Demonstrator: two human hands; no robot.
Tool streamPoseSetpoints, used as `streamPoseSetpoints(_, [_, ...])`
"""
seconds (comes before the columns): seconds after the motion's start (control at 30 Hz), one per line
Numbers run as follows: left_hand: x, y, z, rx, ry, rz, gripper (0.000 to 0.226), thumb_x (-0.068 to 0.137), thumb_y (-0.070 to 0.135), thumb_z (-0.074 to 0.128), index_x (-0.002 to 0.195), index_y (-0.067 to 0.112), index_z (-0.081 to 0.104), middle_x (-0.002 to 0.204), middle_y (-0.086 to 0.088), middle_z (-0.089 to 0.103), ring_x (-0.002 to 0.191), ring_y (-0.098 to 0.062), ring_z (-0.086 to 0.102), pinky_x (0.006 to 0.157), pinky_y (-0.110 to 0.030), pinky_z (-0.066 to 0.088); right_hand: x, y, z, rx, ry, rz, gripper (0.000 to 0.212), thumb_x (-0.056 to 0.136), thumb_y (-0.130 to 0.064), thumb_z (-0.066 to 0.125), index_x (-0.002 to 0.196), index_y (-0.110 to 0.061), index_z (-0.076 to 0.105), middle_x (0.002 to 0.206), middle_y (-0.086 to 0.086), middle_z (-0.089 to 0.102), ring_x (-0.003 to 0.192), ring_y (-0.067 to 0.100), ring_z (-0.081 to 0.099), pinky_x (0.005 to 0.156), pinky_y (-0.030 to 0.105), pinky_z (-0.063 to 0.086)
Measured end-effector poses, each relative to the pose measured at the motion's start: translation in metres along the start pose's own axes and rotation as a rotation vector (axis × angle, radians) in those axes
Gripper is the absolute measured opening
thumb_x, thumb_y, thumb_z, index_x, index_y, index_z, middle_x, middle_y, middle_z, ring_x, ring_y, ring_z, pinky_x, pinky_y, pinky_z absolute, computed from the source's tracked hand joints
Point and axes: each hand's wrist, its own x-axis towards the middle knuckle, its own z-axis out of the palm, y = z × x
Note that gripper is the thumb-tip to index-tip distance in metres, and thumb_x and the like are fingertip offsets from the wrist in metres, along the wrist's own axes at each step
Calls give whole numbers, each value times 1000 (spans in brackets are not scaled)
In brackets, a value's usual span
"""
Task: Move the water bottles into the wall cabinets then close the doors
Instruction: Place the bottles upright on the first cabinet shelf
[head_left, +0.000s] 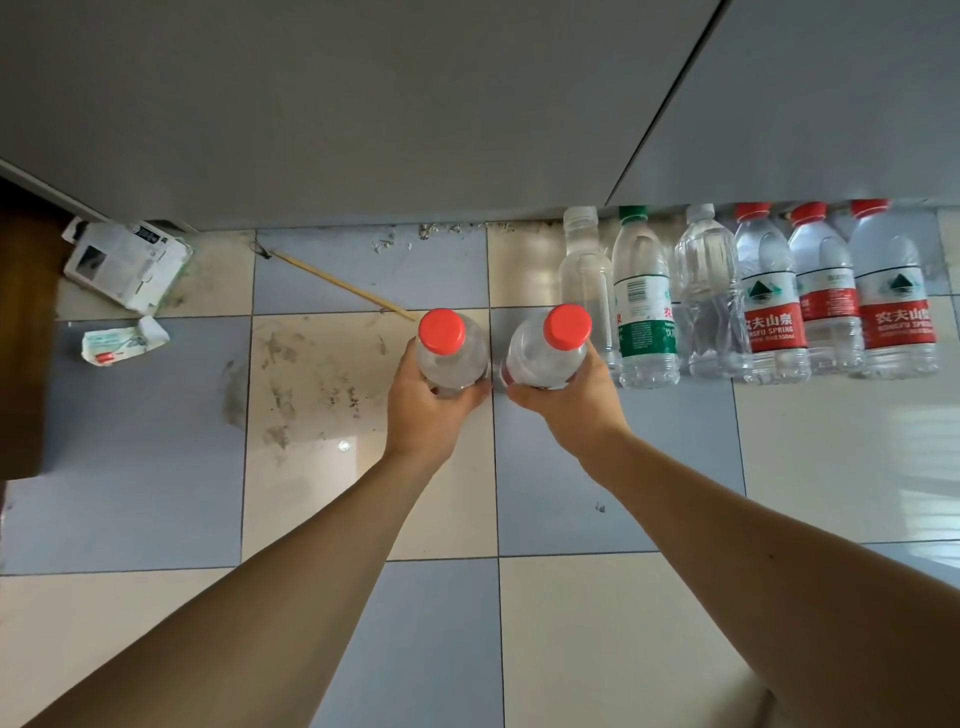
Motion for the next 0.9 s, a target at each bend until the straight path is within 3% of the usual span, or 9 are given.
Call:
streamPoseSetpoints(0.13, [-17, 16, -13, 14, 12, 2, 55, 73, 19, 91, 122, 17, 64, 111, 1, 72, 107, -19, 67, 94, -35, 56, -19, -12, -5, 10, 33, 24, 57, 69, -21, 93, 118, -24, 64, 103, -6, 73, 97, 15, 69, 77, 26, 56])
streamPoseSetpoints(0.3, [-53, 66, -50, 52, -33, 18, 56, 72, 21, 92, 120, 20, 63, 108, 7, 71, 101, -6, 66, 85, -23, 53, -65, -60, -23, -27, -8, 50, 59, 69, -22, 93, 120, -27, 62, 104, -7, 72, 100, 16, 68, 85, 33, 59])
streamPoseSetpoints(0.47, [-87, 163, -89, 24, -4, 46, 56, 71, 24, 93, 120, 24, 64, 110, 12, 72, 104, -6, 66, 81, -16, 52, -112, -161, -62, -89, -100, -53, 60, 70, -24, 93, 121, -28, 62, 106, -7, 72, 101, 15, 68, 87, 33, 57])
streamPoseSetpoints(0.53, [-104, 212, -104, -10, 21, 76, 50, 71, 23, 93, 113, 27, 67, 104, 14, 74, 99, -5, 68, 75, -12, 52, -135, -213, -81, -100, -123, -110, 60, 70, -26, 93, 121, -29, 62, 107, -8, 72, 100, 10, 68, 83, 26, 56])
streamPoseSetpoints(0.63, [-139, 293, -125, -75, 67, 127, 50, 70, 21, 93, 112, 29, 67, 104, 13, 74, 98, -5, 69, 81, -24, 56, -179, -297, -112, -98, -121, -214, 52, 69, -29, 94, 106, -39, 60, 97, -16, 71, 86, -8, 65, 64, 7, 49])
streamPoseSetpoints(0.7, [-167, 344, -138, -124, 94, 153, 52, 70, 21, 93, 115, 27, 66, 108, 11, 74, 104, -9, 68, 90, -33, 57, -212, -351, -133, -88, -120, -272, 50, 68, -31, 94, 101, -41, 58, 96, -17, 72, 86, -9, 65, 68, 11, 50])
streamPoseSetpoints(0.77, [-196, 394, -151, -163, 127, 182, 54, 71, 23, 93, 116, 32, 64, 113, 11, 72, 110, -12, 66, 95, -36, 55, -248, -401, -154, -76, -115, -319, 52, 68, -33, 94, 108, -39, 60, 101, -16, 72, 92, -5, 66, 75, 16, 50])
streamPoseSetpoints(0.9, [-253, 486, -187, -224, 156, 252, 52, 69, 30, 93, 112, 38, 65, 108, 17, 73, 106, -2, 67, 90, -31, 55, -318, -483, -197, -41, -114, -378, 57, 69, -30, 94, 116, -34, 63, 106, -13, 74, 96, 2, 70, 81, 22, 56])
